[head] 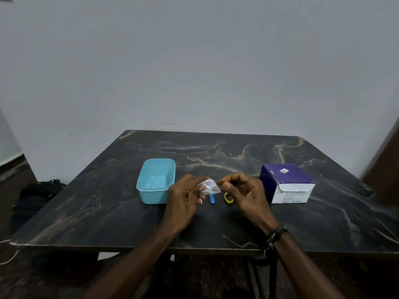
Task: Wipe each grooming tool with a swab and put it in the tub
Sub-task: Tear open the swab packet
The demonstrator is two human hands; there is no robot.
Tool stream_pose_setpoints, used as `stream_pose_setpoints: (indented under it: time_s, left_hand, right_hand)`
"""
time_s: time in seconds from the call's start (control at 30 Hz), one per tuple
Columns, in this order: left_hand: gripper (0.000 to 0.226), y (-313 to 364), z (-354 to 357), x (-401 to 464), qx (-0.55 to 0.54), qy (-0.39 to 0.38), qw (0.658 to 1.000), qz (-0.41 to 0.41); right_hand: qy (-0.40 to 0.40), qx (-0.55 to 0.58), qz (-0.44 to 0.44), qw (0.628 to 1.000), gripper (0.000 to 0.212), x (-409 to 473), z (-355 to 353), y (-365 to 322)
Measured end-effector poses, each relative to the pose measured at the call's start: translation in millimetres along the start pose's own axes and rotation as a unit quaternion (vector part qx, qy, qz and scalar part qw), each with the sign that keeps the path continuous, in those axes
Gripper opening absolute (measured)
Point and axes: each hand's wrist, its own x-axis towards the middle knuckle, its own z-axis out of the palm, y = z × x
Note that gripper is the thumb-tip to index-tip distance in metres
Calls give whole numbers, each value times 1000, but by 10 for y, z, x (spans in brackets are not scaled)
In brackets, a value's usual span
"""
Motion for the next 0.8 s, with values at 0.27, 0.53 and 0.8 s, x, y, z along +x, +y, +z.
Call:
stream_pose_setpoints:
  time_s: [0.27,0.53,0.8]
  left_hand:
    - [31,-49,-9,-13,39,-10,999,16]
    - [40,-41,-15,-13,63,-23,997,34]
    - [45,-72,-7,-10,78,-25,996,46]
  right_hand:
    - [-35,-50,-12,998,15,-8,8,52]
    - [-57,-44,7,997,13,-12,12,46]
    - [-70,-57,7,996,13,-22,17,18]
